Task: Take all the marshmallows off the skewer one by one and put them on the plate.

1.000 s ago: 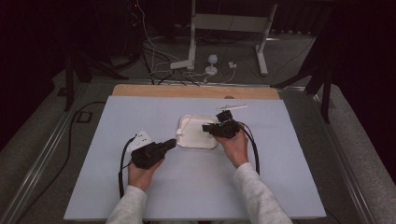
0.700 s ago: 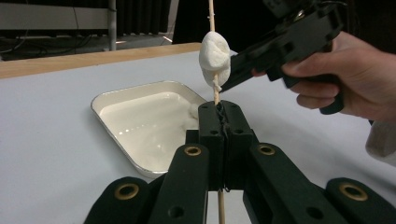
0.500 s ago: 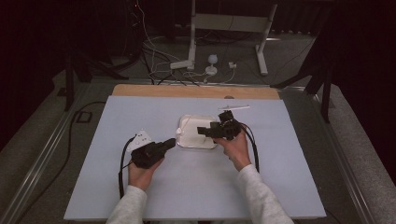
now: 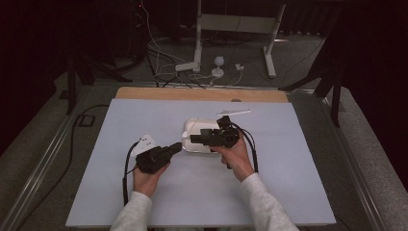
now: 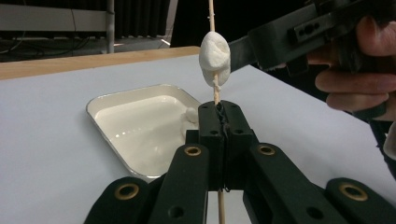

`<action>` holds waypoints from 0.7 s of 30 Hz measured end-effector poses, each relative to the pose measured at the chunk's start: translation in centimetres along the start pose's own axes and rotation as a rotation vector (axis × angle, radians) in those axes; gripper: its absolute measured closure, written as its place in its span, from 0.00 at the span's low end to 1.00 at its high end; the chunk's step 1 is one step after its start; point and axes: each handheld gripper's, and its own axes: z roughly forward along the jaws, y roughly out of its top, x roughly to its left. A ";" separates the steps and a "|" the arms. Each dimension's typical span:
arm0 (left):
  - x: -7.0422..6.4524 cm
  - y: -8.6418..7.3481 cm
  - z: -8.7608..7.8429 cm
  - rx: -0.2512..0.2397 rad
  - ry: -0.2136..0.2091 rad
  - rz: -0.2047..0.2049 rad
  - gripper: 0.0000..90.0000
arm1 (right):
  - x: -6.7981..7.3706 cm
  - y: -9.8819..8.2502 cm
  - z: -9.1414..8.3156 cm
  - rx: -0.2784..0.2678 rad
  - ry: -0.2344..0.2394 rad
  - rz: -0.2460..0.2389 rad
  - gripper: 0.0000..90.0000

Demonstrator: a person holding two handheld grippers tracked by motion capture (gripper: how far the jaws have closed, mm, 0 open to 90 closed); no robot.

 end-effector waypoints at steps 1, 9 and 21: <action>0.0 0.0 0.0 -0.004 -0.003 -0.003 1.00 | 0.0 0.0 0.0 0.000 0.000 0.000 0.39; 0.0 0.1 -0.1 -0.020 -0.005 -0.010 1.00 | 0.3 -0.1 0.7 0.005 0.060 0.009 0.56; -0.2 0.1 0.3 -0.035 -0.065 -0.030 1.00 | 0.0 0.0 1.4 0.012 0.162 0.083 0.75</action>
